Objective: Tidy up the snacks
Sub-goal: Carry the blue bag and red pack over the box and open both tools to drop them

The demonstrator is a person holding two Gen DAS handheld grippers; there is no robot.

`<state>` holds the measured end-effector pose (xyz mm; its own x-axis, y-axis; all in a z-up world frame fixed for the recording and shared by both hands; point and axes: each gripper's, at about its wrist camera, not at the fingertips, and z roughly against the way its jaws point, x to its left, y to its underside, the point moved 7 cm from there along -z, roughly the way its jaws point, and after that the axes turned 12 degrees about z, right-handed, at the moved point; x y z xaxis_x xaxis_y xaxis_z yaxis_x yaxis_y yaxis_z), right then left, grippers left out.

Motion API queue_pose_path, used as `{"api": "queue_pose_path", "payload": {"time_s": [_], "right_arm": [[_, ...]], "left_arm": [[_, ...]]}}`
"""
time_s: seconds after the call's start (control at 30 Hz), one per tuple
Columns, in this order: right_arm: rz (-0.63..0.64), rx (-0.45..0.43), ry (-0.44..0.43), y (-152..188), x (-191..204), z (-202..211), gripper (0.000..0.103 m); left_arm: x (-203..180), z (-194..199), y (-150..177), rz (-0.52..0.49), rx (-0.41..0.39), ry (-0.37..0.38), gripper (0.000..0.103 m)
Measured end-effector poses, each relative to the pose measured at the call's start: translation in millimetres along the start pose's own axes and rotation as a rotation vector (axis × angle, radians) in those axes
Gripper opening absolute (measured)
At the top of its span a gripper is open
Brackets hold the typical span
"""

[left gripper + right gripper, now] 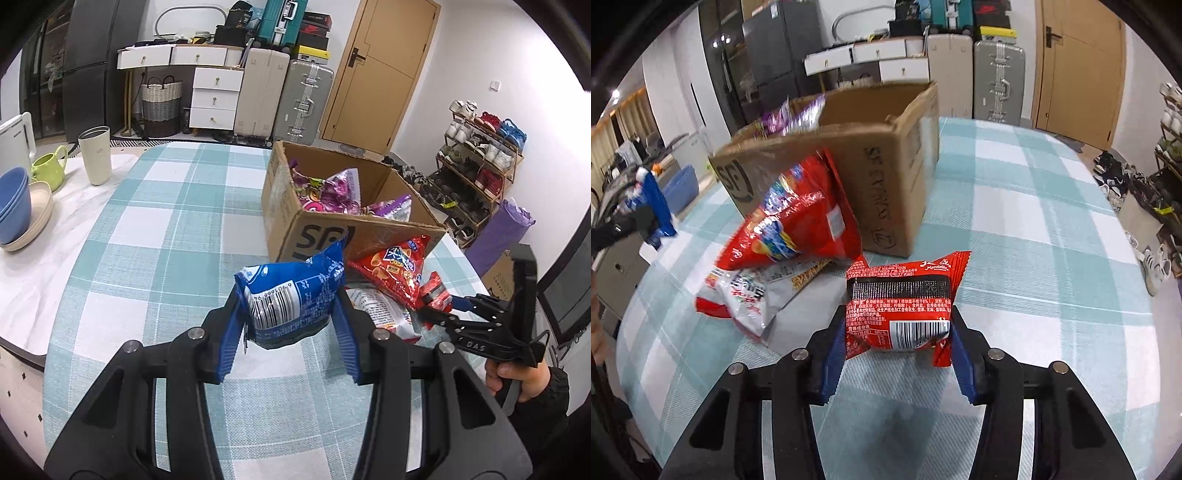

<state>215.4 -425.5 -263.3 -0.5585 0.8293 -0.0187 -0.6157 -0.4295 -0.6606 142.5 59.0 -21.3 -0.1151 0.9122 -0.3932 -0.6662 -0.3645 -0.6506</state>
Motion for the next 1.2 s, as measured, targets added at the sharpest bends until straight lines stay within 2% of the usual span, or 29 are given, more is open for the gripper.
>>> {"api": "queue_pose_path", "payload": {"time_s": [0.23,0.4,0.53,0.8,1.2], "right_arm": [[0.000,-0.126,-0.012,-7.9,-1.1,41.5,0.051],[0.049,-0.200,-0.018,-34.2,4.6,66.9,0.051],[0.057,-0.234,-0.019,-53.6,4.2,76.4,0.051],[0.071,-0.257,-0.056,-84.5,7.9,76.8,0.051],[0.060,-0.276,-0.036,-120.5,-2.0,67.6,0.051]], "left_arm": [[-19.1,-1.7,4.5,-0.035,0.002,0.038,0.043],[-29.5,-5.6,4.7,-0.058,-0.011,0.035,0.043],[-41.3,-4.6,-5.0,-0.067,-0.024,0.074,0.043],[-69.3,-3.6,-39.7,-0.118,-0.069,0.081,0.043],[-94.5,-24.1,-77.6,-0.133,-0.071,0.105,0.043]]}}
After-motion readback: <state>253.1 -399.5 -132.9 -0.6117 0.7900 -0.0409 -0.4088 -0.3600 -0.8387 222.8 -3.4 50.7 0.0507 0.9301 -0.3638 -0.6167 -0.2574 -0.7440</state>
